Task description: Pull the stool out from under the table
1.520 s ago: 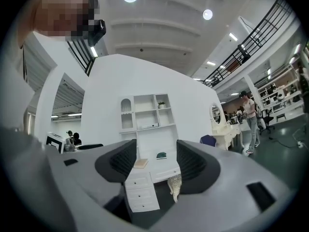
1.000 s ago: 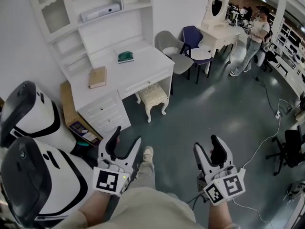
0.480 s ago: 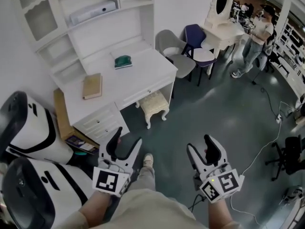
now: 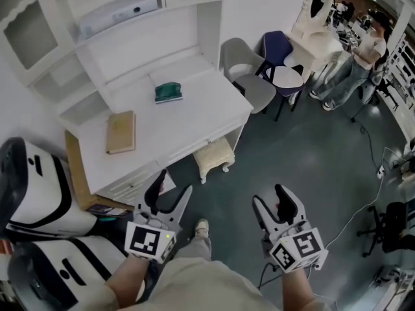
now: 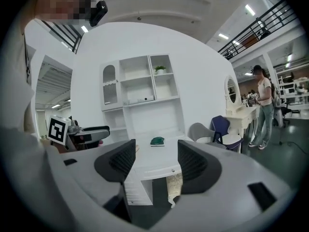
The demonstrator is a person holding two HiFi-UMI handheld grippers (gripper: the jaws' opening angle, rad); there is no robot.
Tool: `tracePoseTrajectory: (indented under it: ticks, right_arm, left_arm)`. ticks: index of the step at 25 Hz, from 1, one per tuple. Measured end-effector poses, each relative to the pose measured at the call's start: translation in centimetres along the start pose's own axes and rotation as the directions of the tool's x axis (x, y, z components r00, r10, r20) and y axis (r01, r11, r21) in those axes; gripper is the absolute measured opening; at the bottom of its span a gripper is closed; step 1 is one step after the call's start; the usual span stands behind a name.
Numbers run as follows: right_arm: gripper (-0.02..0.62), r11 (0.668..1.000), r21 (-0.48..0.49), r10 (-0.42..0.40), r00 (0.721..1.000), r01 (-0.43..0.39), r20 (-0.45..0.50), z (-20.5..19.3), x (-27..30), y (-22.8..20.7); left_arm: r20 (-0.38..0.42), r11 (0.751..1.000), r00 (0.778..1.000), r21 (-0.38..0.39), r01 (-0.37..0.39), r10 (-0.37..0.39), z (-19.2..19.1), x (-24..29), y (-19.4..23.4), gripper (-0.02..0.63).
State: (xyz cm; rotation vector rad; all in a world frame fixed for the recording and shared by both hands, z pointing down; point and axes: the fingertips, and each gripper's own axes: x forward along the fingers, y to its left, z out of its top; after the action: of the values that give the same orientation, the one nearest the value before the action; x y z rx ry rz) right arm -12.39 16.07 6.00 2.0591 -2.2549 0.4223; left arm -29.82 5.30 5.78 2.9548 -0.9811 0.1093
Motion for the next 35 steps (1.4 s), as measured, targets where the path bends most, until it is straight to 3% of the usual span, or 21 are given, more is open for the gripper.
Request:
tracePoseTrajectory:
  ticks: [10,17,23,28,35]
  right_arm:
    - [0.278,1.0,0.027,0.012,0.995,-0.009,-0.101,1.0,12.4,-4.8]
    - [0.278,1.0,0.024,0.02,0.993,-0.017,-0.113,2.2,16.6,-7.6]
    - [0.278,0.997,0.037,0.067,0.989,-0.062,-0.134,2.3,19.0,-9.6]
    - [0.276,0.988,0.028,0.152,0.974,-0.149,-0.169,2.1,20.6,-11.2]
    - [0.276,0.964,0.024,0.264,0.941,-0.265,-0.213,1.7,22.3,-14.3]
  left_arm:
    - [-0.065,0.999,0.998,-0.044,0.023,-0.025,-1.4,11.4,7.5,0.261]
    - [-0.086,0.998,0.996,-0.059,0.013,-0.018,-2.1,14.3,9.5,0.261]
    - [-0.088,0.995,0.994,-0.073,-0.071,0.064,-2.3,14.9,11.0,0.261]
    - [-0.099,0.984,0.986,-0.097,-0.147,0.137,-2.6,15.6,11.1,0.261]
    - [-0.147,0.955,0.956,-0.117,-0.271,0.253,-3.1,16.4,9.2,0.261]
